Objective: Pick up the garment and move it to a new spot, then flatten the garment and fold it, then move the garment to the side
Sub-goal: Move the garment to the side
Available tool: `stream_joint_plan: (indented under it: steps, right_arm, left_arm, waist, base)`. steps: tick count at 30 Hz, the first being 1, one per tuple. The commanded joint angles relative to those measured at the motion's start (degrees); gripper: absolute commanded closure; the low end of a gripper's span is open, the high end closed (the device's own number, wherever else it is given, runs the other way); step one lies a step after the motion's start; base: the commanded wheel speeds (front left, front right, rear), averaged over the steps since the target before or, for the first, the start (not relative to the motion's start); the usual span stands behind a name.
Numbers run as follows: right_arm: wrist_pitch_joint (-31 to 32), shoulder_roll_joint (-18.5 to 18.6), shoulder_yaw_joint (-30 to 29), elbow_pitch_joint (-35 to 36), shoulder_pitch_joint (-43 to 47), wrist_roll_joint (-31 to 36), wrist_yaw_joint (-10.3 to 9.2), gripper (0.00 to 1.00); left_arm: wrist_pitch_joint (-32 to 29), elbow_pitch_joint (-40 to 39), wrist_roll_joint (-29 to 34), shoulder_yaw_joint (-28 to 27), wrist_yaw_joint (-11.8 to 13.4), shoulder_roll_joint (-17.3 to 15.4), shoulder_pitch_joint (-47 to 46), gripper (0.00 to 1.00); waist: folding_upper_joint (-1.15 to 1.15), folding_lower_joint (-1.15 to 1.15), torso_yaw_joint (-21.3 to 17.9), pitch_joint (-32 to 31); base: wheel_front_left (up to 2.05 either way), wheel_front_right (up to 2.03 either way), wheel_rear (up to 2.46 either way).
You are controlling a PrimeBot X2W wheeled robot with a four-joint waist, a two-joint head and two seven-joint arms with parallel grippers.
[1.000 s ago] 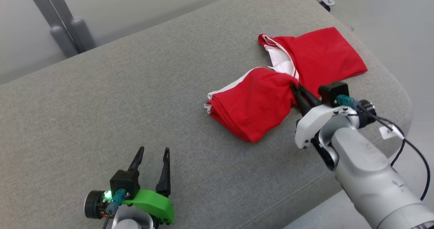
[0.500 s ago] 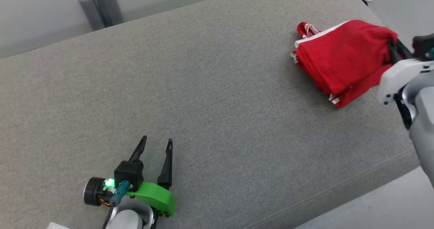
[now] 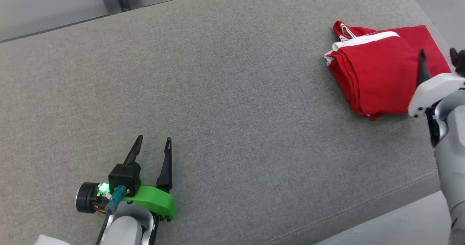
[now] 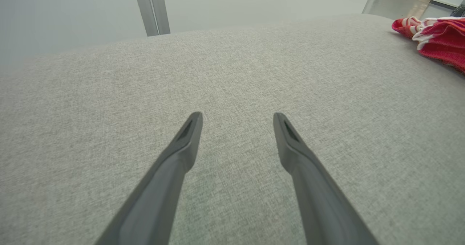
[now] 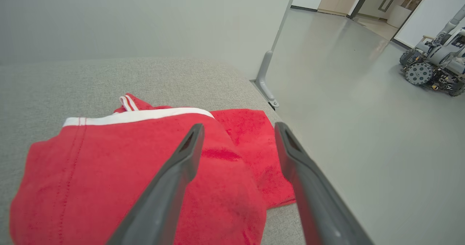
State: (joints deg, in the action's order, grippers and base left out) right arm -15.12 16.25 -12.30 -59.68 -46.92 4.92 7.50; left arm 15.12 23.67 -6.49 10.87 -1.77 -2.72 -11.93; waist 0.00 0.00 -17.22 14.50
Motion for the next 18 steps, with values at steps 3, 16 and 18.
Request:
stream_joint_plan:
  steps: [3,16,18]
  right_arm:
    - [0.0,-3.97,-1.0,5.96,2.6,-0.48,-0.04,0.0]
    - [0.01,-10.05,8.71,21.62,13.46,-8.77,-0.03,0.0]
    - [0.01,-10.37,9.35,22.82,15.24,-9.6,-0.03,0.0]
  left_arm:
    - [0.0,-0.57,-0.55,-1.23,0.43,-0.36,-0.61,0.0]
    - [0.0,-1.63,-2.82,-2.9,2.31,-0.35,1.43,0.0]
    - [0.0,-1.61,-2.7,-2.86,2.63,-0.35,1.9,0.0]
  waist:
    - [0.0,0.0,-0.1,-0.51]
    - [0.0,0.0,3.59,-3.81]
    - [0.0,0.0,4.49,-4.43]
  base:
    - [0.0,0.0,0.0]
    - [0.0,0.0,0.0]
    - [0.0,0.0,0.0]
